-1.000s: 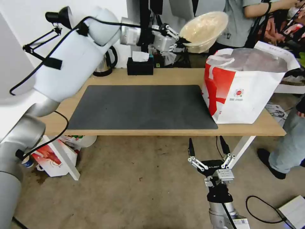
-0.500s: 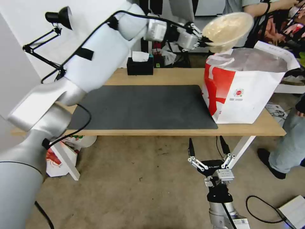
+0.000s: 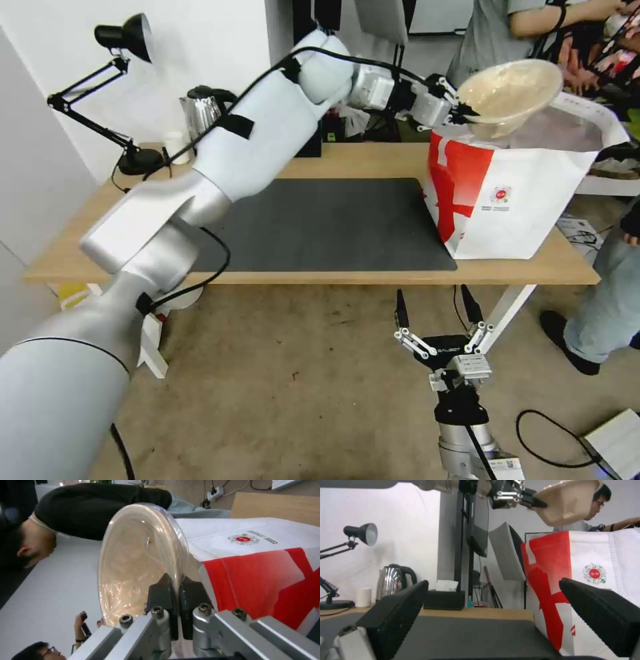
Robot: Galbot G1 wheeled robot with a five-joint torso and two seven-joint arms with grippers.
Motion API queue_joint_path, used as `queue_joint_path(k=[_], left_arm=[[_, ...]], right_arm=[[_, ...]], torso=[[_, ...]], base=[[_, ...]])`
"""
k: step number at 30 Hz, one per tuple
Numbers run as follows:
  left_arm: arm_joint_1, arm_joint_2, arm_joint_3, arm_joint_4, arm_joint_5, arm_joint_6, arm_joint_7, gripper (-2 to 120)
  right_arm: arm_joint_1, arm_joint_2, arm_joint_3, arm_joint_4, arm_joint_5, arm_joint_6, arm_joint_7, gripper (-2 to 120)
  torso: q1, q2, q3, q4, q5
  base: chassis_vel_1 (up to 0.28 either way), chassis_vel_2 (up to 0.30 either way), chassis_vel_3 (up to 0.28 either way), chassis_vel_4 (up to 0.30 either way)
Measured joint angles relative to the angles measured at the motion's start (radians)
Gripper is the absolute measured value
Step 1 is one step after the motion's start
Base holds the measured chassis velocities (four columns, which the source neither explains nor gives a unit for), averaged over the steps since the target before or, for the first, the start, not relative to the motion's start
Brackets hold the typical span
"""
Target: Pick up the trash from the table and place it into the takeout bag.
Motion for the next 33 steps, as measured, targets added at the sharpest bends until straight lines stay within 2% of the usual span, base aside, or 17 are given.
queue_joint_path(k=[10, 22, 33], left_arm=[[0.003, -0.035, -0.036, 0.048, 0.080, -0.032, -0.002, 1], [-0.006, -0.058, -0.053, 0.082, 0.128, -0.051, -0.005, 1], [-0.012, -0.060, -0.041, 0.089, 0.132, -0.059, -0.039, 42]], right_arm=[[0.000, 0.000, 0.000, 0.000, 0.000, 0.000, 0.000, 100], [0.000, 0.000, 0.000, 0.000, 0.000, 0.000, 0.000, 100], [0.000, 0.000, 0.000, 0.000, 0.000, 0.000, 0.000, 100]], torso=[[0.000, 0.000, 0.000, 0.0003, -0.0002], [0.000, 0.000, 0.000, 0.0001, -0.0001], [0.000, 0.000, 0.000, 0.0002, -0.0002]], base=[[0.000, 0.000, 0.000, 0.000], [0.000, 0.000, 0.000, 0.000], [0.000, 0.000, 0.000, 0.000]])
